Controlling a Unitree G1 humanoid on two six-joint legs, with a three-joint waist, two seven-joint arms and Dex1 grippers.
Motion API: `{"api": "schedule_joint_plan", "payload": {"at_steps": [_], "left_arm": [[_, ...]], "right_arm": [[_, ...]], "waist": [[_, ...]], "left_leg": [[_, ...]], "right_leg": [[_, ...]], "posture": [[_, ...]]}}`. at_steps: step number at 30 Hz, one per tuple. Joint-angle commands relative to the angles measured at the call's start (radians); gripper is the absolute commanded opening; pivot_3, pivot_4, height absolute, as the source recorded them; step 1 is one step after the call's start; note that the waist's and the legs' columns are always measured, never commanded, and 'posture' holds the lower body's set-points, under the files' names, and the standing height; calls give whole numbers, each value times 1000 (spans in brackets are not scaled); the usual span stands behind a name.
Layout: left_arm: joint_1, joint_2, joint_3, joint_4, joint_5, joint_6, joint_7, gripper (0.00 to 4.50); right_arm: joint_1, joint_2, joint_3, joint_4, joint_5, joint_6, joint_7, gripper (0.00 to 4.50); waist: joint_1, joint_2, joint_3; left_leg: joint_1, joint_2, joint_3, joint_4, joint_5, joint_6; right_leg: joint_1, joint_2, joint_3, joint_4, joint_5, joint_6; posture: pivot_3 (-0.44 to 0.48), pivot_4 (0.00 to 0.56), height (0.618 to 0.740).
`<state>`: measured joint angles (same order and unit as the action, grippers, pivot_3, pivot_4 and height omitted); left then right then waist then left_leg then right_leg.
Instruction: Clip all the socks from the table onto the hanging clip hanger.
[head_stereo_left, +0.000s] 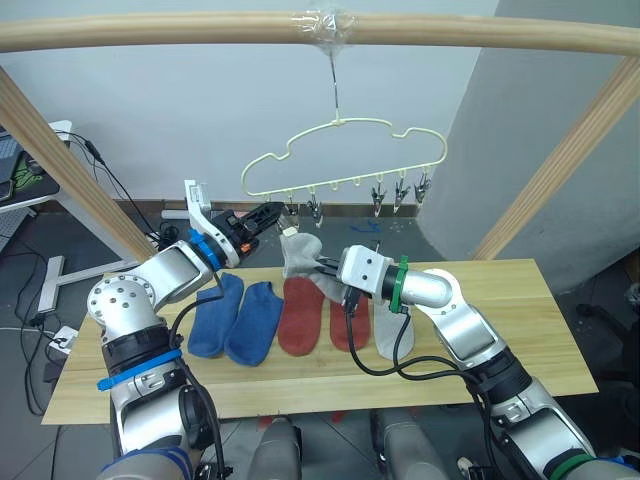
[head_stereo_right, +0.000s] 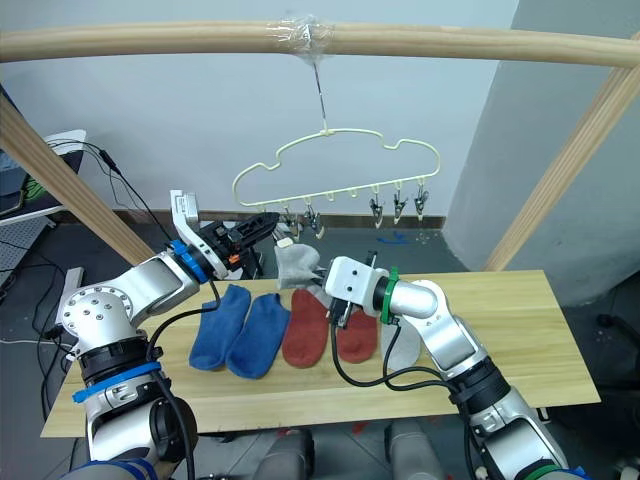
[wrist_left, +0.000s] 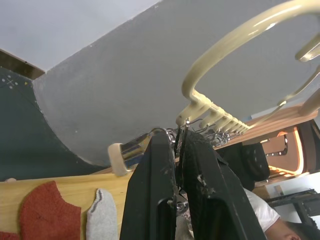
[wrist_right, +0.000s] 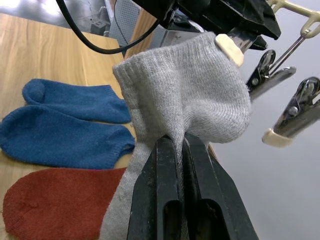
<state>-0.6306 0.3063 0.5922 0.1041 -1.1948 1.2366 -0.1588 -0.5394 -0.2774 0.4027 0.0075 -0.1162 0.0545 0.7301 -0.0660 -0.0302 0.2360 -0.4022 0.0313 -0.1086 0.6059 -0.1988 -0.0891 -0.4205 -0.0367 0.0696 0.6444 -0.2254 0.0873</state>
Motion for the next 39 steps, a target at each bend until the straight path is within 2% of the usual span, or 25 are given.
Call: {"api": "schedule_joint_plan", "payload": {"at_steps": [1, 13, 27, 39], "left_arm": [[10, 6, -5, -46, -53, 2, 15, 0], [0, 37, -31, -31, -103, -2, 19, 0], [34, 83, -90, -53, -70, -40, -49, 0], [65, 128, -44, -72, -164, -35, -34, 3799]], "right_arm": [[-25, 9, -4, -31, 14, 0, 15, 15], [-26, 24, -13, -19, 25, 26, 20, 15], [-53, 30, -35, -28, 43, 59, 13, 15], [-51, 54, -32, 9, 43, 54, 4, 0]], "waist": [[3, 0, 0], [10, 0, 0], [10, 0, 0], [10, 0, 0]], "left_leg": [[0, 0, 0, 0, 0, 0], [0, 0, 0, 0, 0, 0], [0, 0, 0, 0, 0, 0], [0, 0, 0, 0, 0, 0]], "right_leg": [[0, 0, 0, 0, 0, 0], [0, 0, 0, 0, 0, 0], [0, 0, 0, 0, 0, 0], [-1, 0, 0, 0, -1, -1]], "posture": [[32, 208, 740], [24, 210, 740], [19, 216, 740], [44, 216, 740]]}}
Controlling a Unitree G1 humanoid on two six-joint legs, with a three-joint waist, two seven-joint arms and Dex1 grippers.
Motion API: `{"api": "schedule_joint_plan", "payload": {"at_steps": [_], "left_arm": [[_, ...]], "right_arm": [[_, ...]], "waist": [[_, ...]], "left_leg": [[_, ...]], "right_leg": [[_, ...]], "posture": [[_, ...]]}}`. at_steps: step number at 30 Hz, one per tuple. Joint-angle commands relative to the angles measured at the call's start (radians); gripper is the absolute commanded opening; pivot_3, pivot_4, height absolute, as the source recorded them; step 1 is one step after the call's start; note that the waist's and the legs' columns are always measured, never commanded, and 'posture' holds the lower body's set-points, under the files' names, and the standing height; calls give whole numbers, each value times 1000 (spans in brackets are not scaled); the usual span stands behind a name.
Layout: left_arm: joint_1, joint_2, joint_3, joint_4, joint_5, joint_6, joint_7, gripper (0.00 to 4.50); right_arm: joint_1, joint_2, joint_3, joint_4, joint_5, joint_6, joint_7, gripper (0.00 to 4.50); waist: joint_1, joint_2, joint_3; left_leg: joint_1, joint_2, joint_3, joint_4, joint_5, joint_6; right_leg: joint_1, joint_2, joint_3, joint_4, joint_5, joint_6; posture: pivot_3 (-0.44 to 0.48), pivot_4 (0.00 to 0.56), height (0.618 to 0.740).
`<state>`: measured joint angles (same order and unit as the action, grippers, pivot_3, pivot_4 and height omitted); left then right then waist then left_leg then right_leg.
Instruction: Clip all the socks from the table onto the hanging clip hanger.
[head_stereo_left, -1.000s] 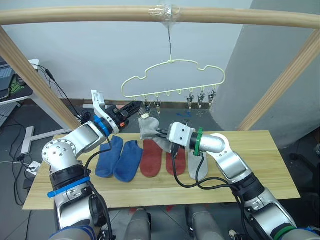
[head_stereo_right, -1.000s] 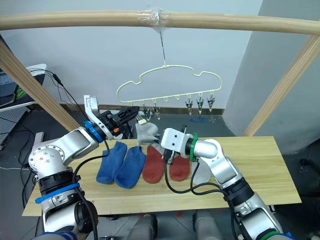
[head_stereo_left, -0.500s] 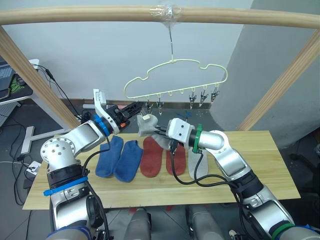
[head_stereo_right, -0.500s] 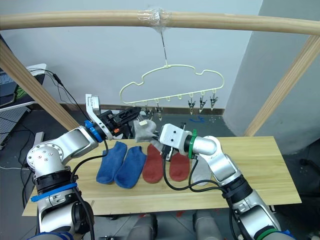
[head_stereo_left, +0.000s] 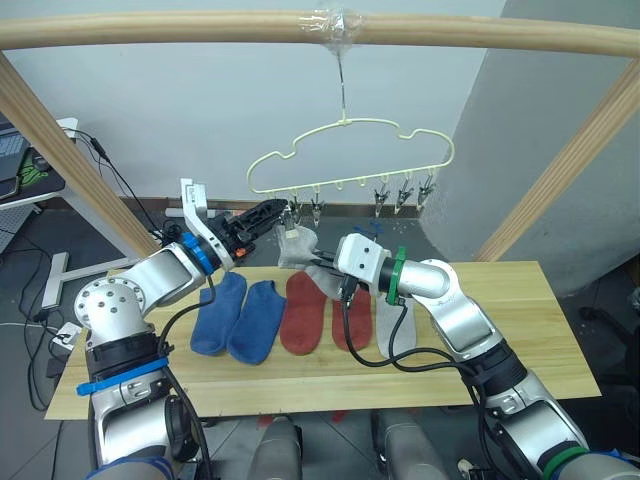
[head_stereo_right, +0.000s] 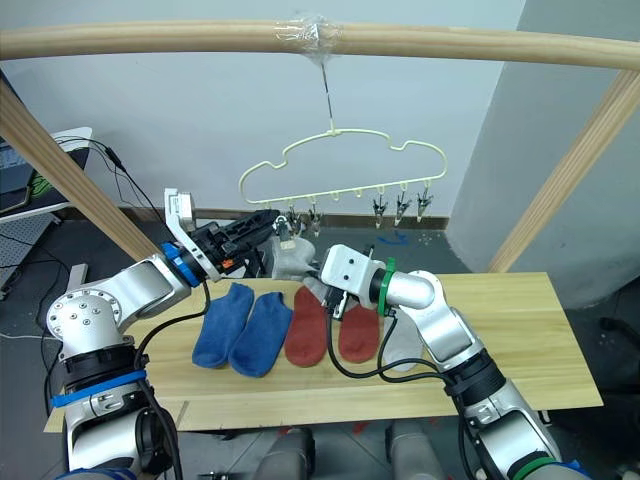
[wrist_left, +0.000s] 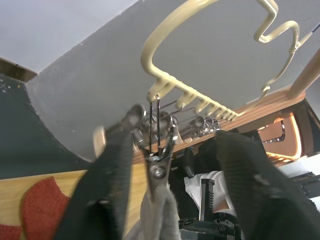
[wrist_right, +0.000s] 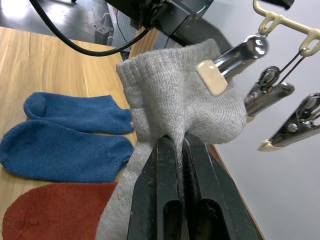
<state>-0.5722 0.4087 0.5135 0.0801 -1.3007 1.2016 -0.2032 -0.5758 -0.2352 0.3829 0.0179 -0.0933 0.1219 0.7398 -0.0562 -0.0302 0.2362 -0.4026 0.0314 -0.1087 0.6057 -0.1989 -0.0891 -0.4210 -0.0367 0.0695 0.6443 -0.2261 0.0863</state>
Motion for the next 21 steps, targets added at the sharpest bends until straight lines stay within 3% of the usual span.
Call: {"api": "schedule_joint_plan", "payload": {"at_steps": [1, 3, 9, 12, 15, 21], "left_arm": [[26, 45, 46, -60, -76, 8, 15, 4089], [83, 95, 78, -87, -121, 25, 27, 4473], [183, 208, 102, -133, -153, 12, 50, 4473], [200, 237, 77, -167, -149, 8, 25, 4500], [215, 257, 46, -221, -135, 0, -2, 4500], [271, 268, -114, -383, 96, -122, -55, 4500]], "right_arm": [[-16, 24, -13, 13, 23, -13, -10, 0], [-25, 53, -13, 55, 24, -19, -23, 0], [-54, 184, -79, 153, 142, 97, -39, 0], [-64, 218, -115, 172, 199, 190, -31, 693], [-70, 225, -136, 175, 229, 249, -35, 1704], [-14, 143, -155, 119, 234, 298, -29, 3880]], "waist": [[0, 0, 0], [-6, 0, 0], [7, -1, 1], [25, -1, 1], [40, -1, 1], [53, 0, 1]], "left_leg": [[0, 0, 0, 0, 0, 0], [0, 0, 0, 0, 0, 0], [0, 1, -1, -3, 0, 0], [0, 1, -1, -3, 0, 0], [0, 0, -1, -3, 0, 0], [0, 0, -1, -5, 0, 0]], "right_leg": [[0, 0, 0, 0, 0, 0], [0, 0, 0, 0, 0, 0], [-1, 0, -1, 1, -4, -6], [-1, 0, -1, 0, -4, -7], [-1, -1, -2, -1, -4, -7], [-2, -1, -2, -1, -5, -9]], "posture": [[44, 216, 740], [55, 216, 740], [104, 218, 740], [120, 217, 740], [128, 216, 740], [126, 216, 740]]}}
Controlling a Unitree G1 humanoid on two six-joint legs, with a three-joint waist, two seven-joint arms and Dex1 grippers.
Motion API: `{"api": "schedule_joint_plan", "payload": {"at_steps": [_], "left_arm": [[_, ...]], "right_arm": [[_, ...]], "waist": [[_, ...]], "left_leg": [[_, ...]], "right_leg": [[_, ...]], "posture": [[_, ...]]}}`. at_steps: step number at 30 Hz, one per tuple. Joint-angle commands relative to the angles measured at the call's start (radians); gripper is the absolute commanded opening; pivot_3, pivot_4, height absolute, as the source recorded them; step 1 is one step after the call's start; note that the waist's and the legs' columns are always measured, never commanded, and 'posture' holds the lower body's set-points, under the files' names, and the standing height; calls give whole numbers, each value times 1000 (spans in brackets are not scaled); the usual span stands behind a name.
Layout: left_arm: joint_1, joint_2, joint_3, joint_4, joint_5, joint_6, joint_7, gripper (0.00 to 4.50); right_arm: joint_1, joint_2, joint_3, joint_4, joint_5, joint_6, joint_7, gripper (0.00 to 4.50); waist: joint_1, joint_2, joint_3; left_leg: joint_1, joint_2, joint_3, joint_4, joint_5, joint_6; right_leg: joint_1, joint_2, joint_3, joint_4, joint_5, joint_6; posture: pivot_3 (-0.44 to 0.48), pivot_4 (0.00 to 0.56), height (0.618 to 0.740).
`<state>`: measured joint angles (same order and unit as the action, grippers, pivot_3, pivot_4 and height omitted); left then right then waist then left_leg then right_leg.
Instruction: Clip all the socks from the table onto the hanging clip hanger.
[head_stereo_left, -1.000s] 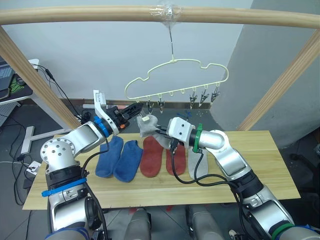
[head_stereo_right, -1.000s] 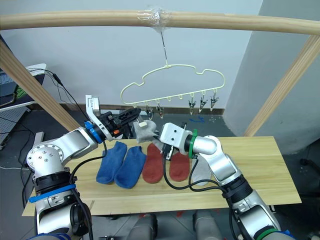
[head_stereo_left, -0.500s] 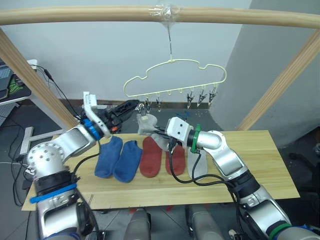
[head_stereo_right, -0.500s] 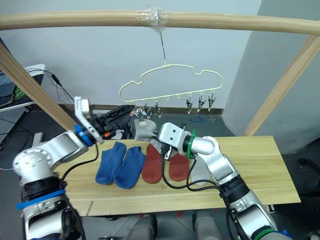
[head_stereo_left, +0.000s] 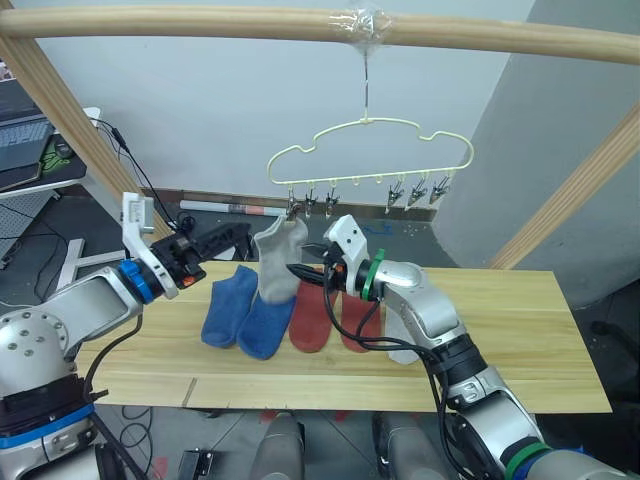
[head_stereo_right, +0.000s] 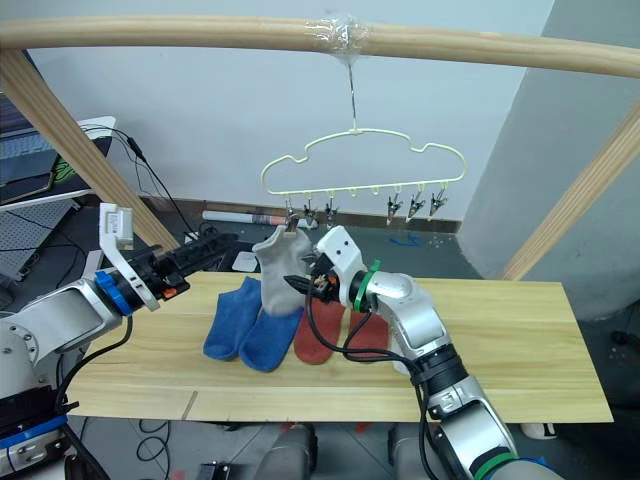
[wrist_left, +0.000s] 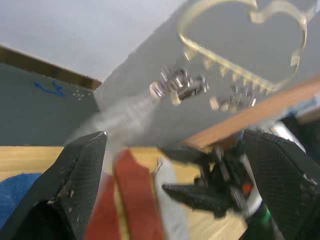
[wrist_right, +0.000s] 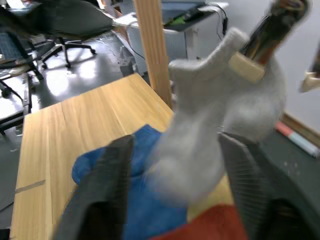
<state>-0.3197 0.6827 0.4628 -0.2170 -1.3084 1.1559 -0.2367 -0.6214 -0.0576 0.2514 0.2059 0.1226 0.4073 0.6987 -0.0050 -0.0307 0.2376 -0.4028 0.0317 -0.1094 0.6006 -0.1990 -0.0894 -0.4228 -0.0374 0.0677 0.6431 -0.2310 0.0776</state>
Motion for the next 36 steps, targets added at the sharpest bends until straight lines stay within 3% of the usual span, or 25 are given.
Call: {"api": "schedule_joint_plan", "payload": {"at_steps": [1, 2, 7, 11, 14, 15, 25, 30, 32, 36], "left_arm": [[24, -17, -80, -102, 131, -100, -20, 4500], [31, -22, -110, -128, 175, -129, -28, 4500], [39, -53, -225, -205, 364, -280, -64, 4500], [27, -140, -418, -213, 653, -547, -85, 3669], [9, -233, -488, -171, 786, -642, -30, 2829], [6, -250, -505, -164, 823, -662, -23, 2829], [-47, -451, -585, 24, 1096, -884, 77, 2829], [-61, -487, -573, 85, 1141, -941, 68, 2829], [-77, -506, -565, 121, 1161, -967, 83, 2493], [-89, -526, -547, 151, 1185, -992, 97, 2493]], "right_arm": [[44, -49, -27, -84, 22, 18, 12, 4231], [60, -71, -33, -107, 21, 23, 10, 4463], [116, -147, -60, -230, 43, 62, -1, 4463], [200, -274, -121, -437, 79, 131, 26, 4500], [224, -337, -159, -530, 113, 175, 24, 4500], [227, -346, -171, -552, 128, 194, 19, 4500], [210, -373, -255, -708, 238, 273, -30, 4500], [202, -375, -261, -723, 268, 291, -57, 4500], [190, -379, -262, -734, 281, 314, -72, 4500], [162, -380, -267, -746, 301, 343, -94, 4500]], "waist": [[3, 0, 0], [3, 0, 0], [3, 0, 0], [7, 2, 1], [6, 1, 2], [4, 1, 2], [-19, 1, 2], [-27, 1, 2], [-27, 1, 2], [-28, 1, 2]], "left_leg": [[0, 0, 0, -1, 0, 0], [0, 0, 0, -1, 0, 0], [-2, 0, 1, -3, 0, 0], [-2, 0, 1, -4, 0, 0], [-4, -1, 2, -3, 0, 0], [-4, -1, 2, -2, 0, 0], [-6, -1, 1, 3, 0, 0], [-7, -1, 1, 5, 0, 0], [-6, -1, 1, 5, 0, 0], [-7, -1, 1, 6, 0, 0]], "right_leg": [[0, 0, 0, 0, 0, -1], [0, 0, 0, 0, -1, -1], [-3, 0, 0, 0, -1, -2], [-3, 0, 1, -1, -2, -1], [-3, -1, 1, -2, -2, 0], [-3, -1, 1, -2, -2, 1], [-3, -1, 1, -2, 0, 4], [-3, -1, 1, -1, 0, 4], [-3, -1, 1, -1, 0, 4], [-3, -1, 1, 0, 1, 5]], "posture": [[126, 216, 740], [126, 216, 740], [109, 218, 740], [84, 217, 740], [54, 216, 740], [54, 216, 740], [-15, 208, 740], [-19, 207, 740], [-29, 205, 740], [-35, 204, 740]]}}
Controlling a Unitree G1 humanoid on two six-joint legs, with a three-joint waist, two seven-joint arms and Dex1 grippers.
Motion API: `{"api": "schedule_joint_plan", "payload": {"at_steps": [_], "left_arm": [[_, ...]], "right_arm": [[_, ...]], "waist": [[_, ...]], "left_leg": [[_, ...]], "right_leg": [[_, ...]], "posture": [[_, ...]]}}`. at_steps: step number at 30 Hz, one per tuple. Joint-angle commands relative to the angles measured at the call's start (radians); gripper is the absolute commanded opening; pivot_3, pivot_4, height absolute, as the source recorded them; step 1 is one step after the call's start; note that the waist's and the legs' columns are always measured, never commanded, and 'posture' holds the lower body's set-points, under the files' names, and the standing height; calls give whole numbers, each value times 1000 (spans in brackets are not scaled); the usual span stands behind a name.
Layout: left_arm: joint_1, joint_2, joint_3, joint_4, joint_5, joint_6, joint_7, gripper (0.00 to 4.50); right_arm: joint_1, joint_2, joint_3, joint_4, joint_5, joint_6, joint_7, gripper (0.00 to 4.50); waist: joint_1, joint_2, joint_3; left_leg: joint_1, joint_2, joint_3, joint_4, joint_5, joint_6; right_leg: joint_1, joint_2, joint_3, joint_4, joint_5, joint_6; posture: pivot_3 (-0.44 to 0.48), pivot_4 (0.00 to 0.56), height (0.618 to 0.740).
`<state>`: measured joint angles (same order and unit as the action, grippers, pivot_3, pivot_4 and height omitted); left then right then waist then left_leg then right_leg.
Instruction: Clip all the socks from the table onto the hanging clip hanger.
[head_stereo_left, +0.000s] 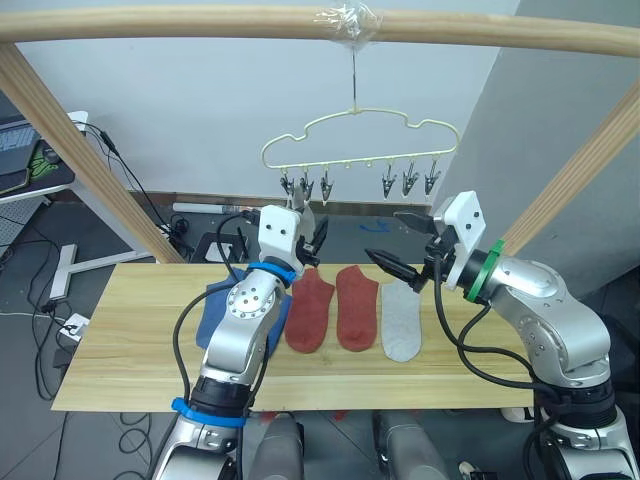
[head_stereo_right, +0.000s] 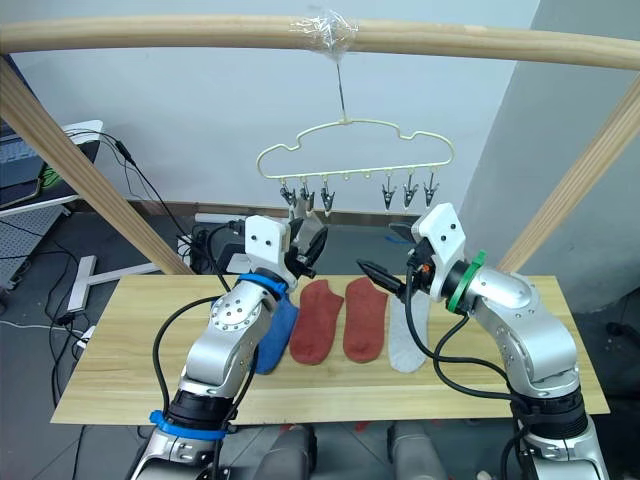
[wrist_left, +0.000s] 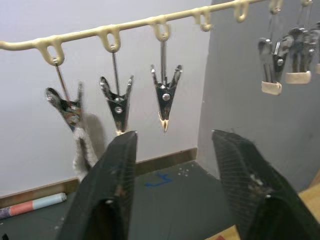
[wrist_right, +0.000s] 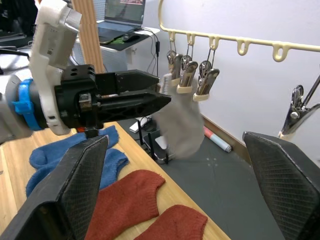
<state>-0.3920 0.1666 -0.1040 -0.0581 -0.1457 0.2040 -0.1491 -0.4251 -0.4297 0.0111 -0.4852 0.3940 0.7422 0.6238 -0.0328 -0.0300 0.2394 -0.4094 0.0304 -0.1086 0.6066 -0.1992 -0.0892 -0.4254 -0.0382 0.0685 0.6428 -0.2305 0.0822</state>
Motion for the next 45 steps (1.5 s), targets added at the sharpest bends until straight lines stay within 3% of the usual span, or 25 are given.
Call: {"api": "schedule_joint_plan", "payload": {"at_steps": [1, 5, 10, 45], "left_arm": [[-19, -14, 24, -1, 28, -44, 14, 2493], [-26, -24, 37, 19, 38, -57, 14, 2493], [-42, -40, 51, 44, 50, -68, 23, 1430], [-287, -68, 123, 464, 84, -300, 27, 1430]], "right_arm": [[-40, -9, -28, -56, 33, 11, -23, 4500], [-49, -19, -24, -52, 43, 14, -34, 4500], [-50, -37, -20, -37, 43, -4, -31, 4500], [-128, -65, -6, -45, 83, 43, -57, 4500]], "waist": [[0, 0, 0], [-2, 0, 0], [-3, 0, 0], [-17, 0, 0]], "left_leg": [[0, 0, 0, 0, 0, 0], [0, 0, 0, 0, 0, 0], [0, 0, 0, 0, 0, 0], [0, 0, 0, 1, 0, 0]], "right_leg": [[0, 0, 0, 0, 0, 0], [0, 0, 0, 0, 2, 3], [0, 0, 0, 0, 3, 5], [0, 0, 0, 0, 4, 6]], "posture": [[-35, 204, 740], [-42, 204, 740], [-46, 208, 740], [-77, 211, 740]]}}
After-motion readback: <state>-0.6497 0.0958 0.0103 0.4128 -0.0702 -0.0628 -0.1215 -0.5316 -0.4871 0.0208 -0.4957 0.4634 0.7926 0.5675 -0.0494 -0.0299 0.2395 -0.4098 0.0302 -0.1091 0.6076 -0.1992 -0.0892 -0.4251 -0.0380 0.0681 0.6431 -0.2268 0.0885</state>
